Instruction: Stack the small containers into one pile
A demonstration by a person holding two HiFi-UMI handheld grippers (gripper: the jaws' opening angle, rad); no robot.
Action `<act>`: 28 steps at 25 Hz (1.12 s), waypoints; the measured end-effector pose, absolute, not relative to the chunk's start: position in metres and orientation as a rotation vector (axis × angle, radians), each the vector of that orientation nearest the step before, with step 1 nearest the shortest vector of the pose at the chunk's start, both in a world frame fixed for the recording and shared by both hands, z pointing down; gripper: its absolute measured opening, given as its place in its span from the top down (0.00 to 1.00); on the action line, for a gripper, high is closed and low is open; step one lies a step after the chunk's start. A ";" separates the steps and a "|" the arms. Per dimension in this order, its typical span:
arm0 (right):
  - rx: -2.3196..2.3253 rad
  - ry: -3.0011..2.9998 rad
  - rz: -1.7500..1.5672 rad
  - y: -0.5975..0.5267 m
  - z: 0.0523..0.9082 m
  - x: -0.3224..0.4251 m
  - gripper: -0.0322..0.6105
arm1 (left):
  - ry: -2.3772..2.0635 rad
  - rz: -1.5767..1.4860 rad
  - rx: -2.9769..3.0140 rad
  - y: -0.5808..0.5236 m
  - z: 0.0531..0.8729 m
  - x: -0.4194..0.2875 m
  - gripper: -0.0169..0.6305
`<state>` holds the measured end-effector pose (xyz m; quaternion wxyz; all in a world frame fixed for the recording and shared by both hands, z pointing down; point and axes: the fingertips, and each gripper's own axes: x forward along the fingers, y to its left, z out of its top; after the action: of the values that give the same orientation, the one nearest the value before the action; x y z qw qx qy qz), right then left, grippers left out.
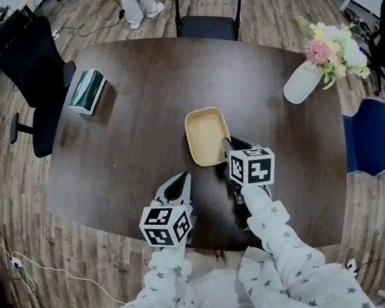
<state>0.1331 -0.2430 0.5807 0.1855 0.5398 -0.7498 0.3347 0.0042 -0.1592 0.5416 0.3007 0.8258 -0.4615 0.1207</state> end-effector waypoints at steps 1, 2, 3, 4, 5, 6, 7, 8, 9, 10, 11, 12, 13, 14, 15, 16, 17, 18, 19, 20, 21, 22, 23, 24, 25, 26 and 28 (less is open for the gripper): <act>1.527 -2.112 0.934 -0.243 0.580 0.134 0.88 | -1.228 0.318 2.191 -0.159 0.541 0.004 0.94; 1.536 -2.116 0.932 -0.243 0.579 0.134 0.84 | -1.232 0.315 2.191 -0.159 0.540 0.004 0.94; 1.544 -2.122 0.937 -0.243 0.578 0.135 0.76 | -1.234 0.313 2.192 -0.160 0.539 0.004 0.94; 1.550 -2.130 0.946 -0.243 0.577 0.135 0.72 | -1.236 0.311 2.194 -0.160 0.538 0.004 0.94; 1.552 -2.136 0.954 -0.243 0.577 0.135 0.72 | -1.237 0.308 2.196 -0.160 0.537 0.004 0.94; 1.555 -2.139 0.958 -0.242 0.577 0.135 0.71 | -1.238 0.305 2.198 -0.160 0.536 0.004 0.94; 1.558 -2.142 0.962 -0.242 0.576 0.136 0.71 | -1.241 0.302 2.200 -0.160 0.535 0.004 0.94; 1.562 -2.145 0.966 -0.241 0.575 0.137 0.71 | -1.246 0.298 2.203 -0.161 0.533 0.003 0.94; 1.567 -2.148 0.972 -0.240 0.574 0.139 0.71 | -1.251 0.294 2.206 -0.161 0.531 0.002 0.94; 1.572 -2.153 0.977 -0.238 0.572 0.140 0.71 | -1.257 0.289 2.209 -0.161 0.529 0.001 0.94; 1.574 -2.160 0.978 -0.237 0.570 0.141 0.71 | -1.262 0.284 2.213 -0.162 0.527 0.001 0.94; 1.572 -2.170 0.975 -0.235 0.567 0.142 0.72 | -1.266 0.278 2.217 -0.162 0.524 0.000 0.94; 1.567 -2.180 0.968 -0.233 0.564 0.143 0.73 | -1.270 0.273 2.222 -0.163 0.522 0.000 0.94; 1.563 -2.187 0.957 -0.230 0.562 0.144 0.76 | -1.274 0.268 2.227 -0.163 0.519 0.000 0.94; 1.562 -2.192 0.942 -0.228 0.559 0.146 0.80 | -1.278 0.263 2.234 -0.164 0.516 0.000 0.94; 1.564 -2.195 0.922 -0.226 0.556 0.148 0.84 | -1.282 0.258 2.241 -0.165 0.513 0.000 0.94; 1.567 -2.200 0.900 -0.224 0.553 0.150 0.86 | -1.285 0.252 2.248 -0.165 0.510 0.000 0.94; 1.567 -2.211 0.881 -0.221 0.549 0.152 0.88 | -1.289 0.247 2.255 -0.166 0.506 0.001 0.94; 1.564 -2.226 0.867 -0.219 0.545 0.153 0.88 | -1.292 0.241 2.263 -0.166 0.502 0.002 0.94; 1.560 -2.246 0.859 -0.217 0.540 0.154 0.89 | -1.295 0.234 2.272 -0.166 0.498 0.003 0.94; 1.556 -2.266 0.855 -0.214 0.535 0.155 0.90 | -1.297 0.227 2.281 -0.166 0.493 0.004 0.94; 1.552 -2.287 0.848 -0.213 0.530 0.156 0.90 | -1.300 0.220 2.291 -0.166 0.489 0.005 0.94; 1.549 -2.310 0.838 -0.211 0.524 0.156 0.90 | -1.302 0.213 2.303 -0.167 0.484 0.006 0.94; 1.545 -2.336 0.824 -0.210 0.517 0.157 0.90 | -1.305 0.209 2.318 -0.167 0.479 0.007 0.94; 1.538 -2.366 0.804 -0.208 0.510 0.157 0.91 | -1.307 0.207 2.336 -0.168 0.473 0.008 0.94; 1.527 -2.400 0.779 -0.206 0.502 0.156 0.91 | -1.310 0.205 2.355 -0.168 0.467 0.009 0.94; 1.496 -2.471 0.716 -0.201 0.486 0.154 0.91 | -1.317 0.188 2.387 -0.168 0.455 0.012 0.94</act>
<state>0.1541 -0.2008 0.4863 0.0827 0.5010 -0.8274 0.2399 0.0117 -0.1677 0.4550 0.2031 0.8553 -0.4720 0.0673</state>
